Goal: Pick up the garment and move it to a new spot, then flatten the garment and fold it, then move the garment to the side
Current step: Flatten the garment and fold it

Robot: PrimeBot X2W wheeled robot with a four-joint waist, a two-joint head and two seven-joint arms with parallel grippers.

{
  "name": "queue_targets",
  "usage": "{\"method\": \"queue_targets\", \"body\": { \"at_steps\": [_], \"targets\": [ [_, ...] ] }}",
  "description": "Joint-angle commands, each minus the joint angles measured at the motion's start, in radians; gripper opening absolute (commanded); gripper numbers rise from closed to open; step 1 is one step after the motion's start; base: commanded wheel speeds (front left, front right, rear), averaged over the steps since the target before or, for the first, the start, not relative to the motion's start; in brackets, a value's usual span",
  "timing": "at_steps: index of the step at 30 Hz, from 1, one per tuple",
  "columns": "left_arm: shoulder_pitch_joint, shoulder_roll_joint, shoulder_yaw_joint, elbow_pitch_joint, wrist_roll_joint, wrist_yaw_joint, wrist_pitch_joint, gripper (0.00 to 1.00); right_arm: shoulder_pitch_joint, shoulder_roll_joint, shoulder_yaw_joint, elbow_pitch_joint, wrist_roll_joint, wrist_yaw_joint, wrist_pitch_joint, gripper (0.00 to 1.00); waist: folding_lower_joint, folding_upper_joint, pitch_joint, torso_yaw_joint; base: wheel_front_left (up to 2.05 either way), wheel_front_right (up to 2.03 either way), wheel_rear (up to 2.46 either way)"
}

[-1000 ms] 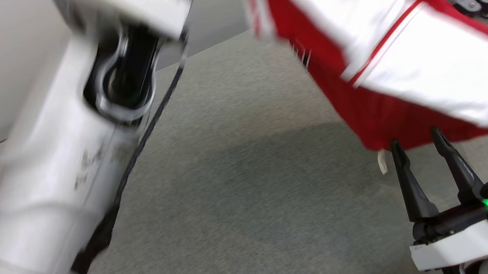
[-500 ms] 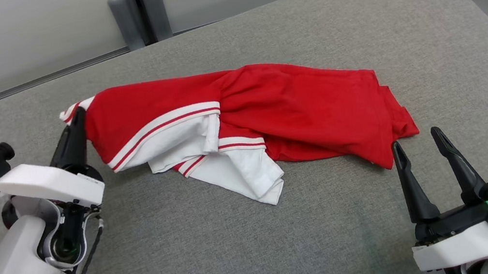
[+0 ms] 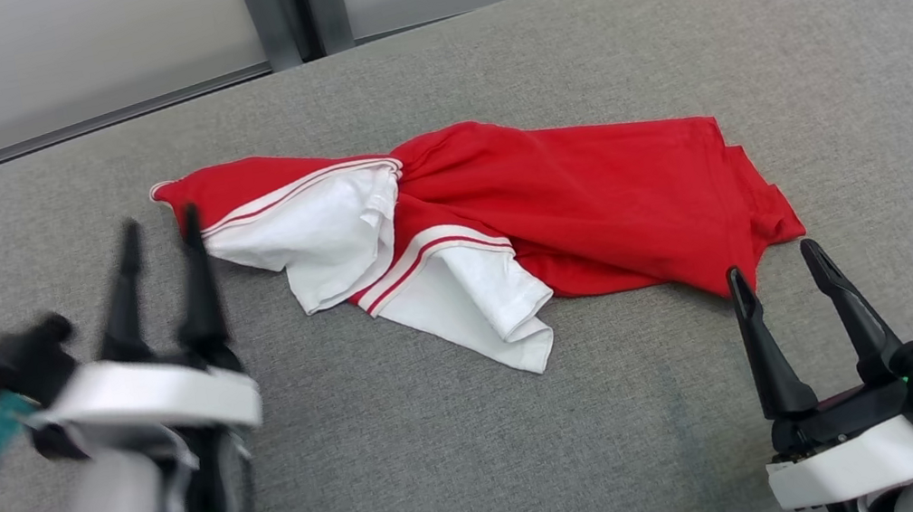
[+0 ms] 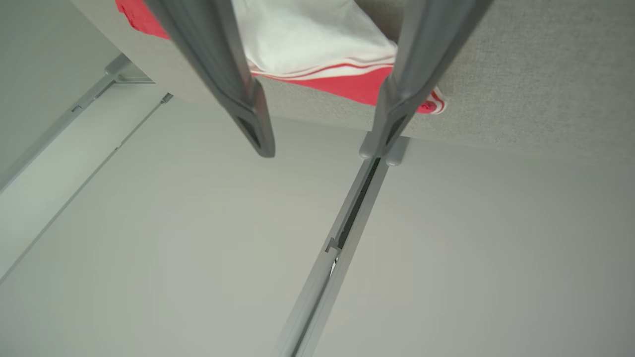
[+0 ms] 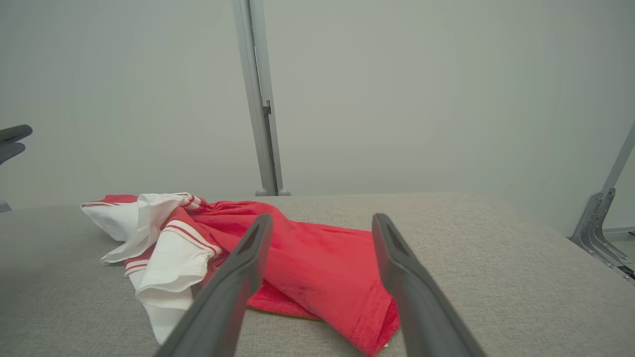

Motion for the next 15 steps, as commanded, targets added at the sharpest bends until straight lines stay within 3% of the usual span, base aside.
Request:
{"method": "queue_targets", "body": {
  "at_steps": [1, 8, 15],
  "targets": [
    [0.054, -0.033, 0.01, -0.015, 0.057, -0.007, 0.0, 1.0, 0.0, -0.001, 0.003, 0.004, -0.003, 0.0, -0.001, 1.0, 0.0, 0.0, -0.005, 0.006, 0.0, 0.0, 0.0],
    [0.17, -0.112, -0.02, 0.038, 0.221, -0.014, 0.0, 1.0, -0.013, -0.001, 0.005, 0.011, -0.007, 0.0, -0.001, 1.0, 0.0, 0.0, -0.011, 0.02, 0.0, 0.0, 0.0],
    [0.073, -0.133, -0.067, 0.214, 0.299, 0.0, 0.0, 1.0, -0.022, -0.001, 0.023, 0.009, -0.009, 0.0, -0.001, 1.0, 0.0, 0.0, 0.003, 0.011, 0.0, 0.0, 0.0]
  ]
}}
